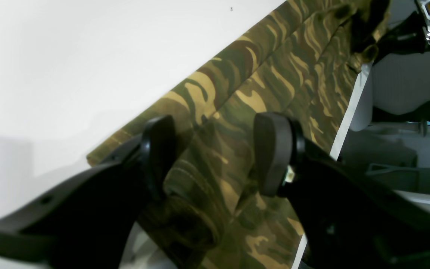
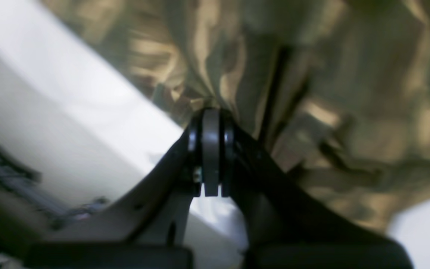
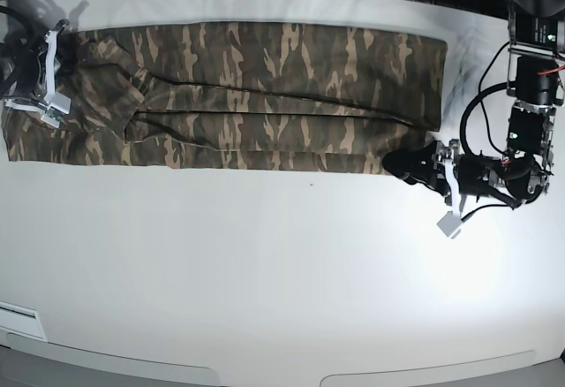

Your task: Fold the T-shirt properly

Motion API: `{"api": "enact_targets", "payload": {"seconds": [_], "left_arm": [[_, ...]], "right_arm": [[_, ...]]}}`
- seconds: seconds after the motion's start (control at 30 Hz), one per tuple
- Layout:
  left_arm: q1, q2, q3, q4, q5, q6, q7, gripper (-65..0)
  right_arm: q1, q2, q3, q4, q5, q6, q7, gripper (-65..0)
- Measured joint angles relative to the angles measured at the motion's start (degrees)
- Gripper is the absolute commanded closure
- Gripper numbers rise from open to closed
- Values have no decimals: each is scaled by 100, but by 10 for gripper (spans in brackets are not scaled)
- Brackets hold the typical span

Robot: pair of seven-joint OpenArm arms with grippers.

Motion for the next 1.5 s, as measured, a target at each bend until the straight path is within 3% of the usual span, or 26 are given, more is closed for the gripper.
{"api": "enact_targets", "payload": {"seconds": [0.13,0.23,0.33,0.4,0.47,0.63,0.73,0.93,1.23,1.3,1.37,1.43,1.5], "left_arm": [[-2,4,0,0,-2,0,-2,-356],[-2,2,0,0,-2,2,-2,-356],[-2,2,0,0,-2,2,-2,-356],[-2,4,0,0,-2,2,0,-356],[-2,2,0,0,-2,2,-2,-356],[-4,0,0,0,-2,2,-2,-356],[-24,-50,0,0,-4,0,2,-356],[-81,-291,0,0,-2,0,-15,-356],[-81,-664,0,0,-2,-39,-2,-356],[-81,-662,0,0,-4,-39,-2,-356],[-81,-654,0,0,-2,-39,-2,-356],[-81,-651,0,0,-2,-42,0,-356],[-81,-656,0,0,-2,-39,0,-356]], "right_arm": [[2,0,0,0,-728,0,323,-18],[2,-2,0,0,-772,2,326,-34],[2,0,0,0,-1014,-31,393,-173],[-7,0,0,0,-1311,-302,538,-280],[-9,0,0,0,-1558,-503,824,-333],[-9,0,0,0,-2234,-787,1091,-335],[0,7,0,0,-2855,-1108,826,-335],[-11,33,0,116,-3412,-1593,680,-334],[-9,35,2,452,-5987,-3856,831,-334],[2,50,2,450,-6192,-4205,833,-334],[2,28,2,450,-6186,-4271,894,-328],[7,-48,2,461,-6048,-4325,1067,-278],[17,-177,2,566,-5895,-4297,1220,-138]]}}
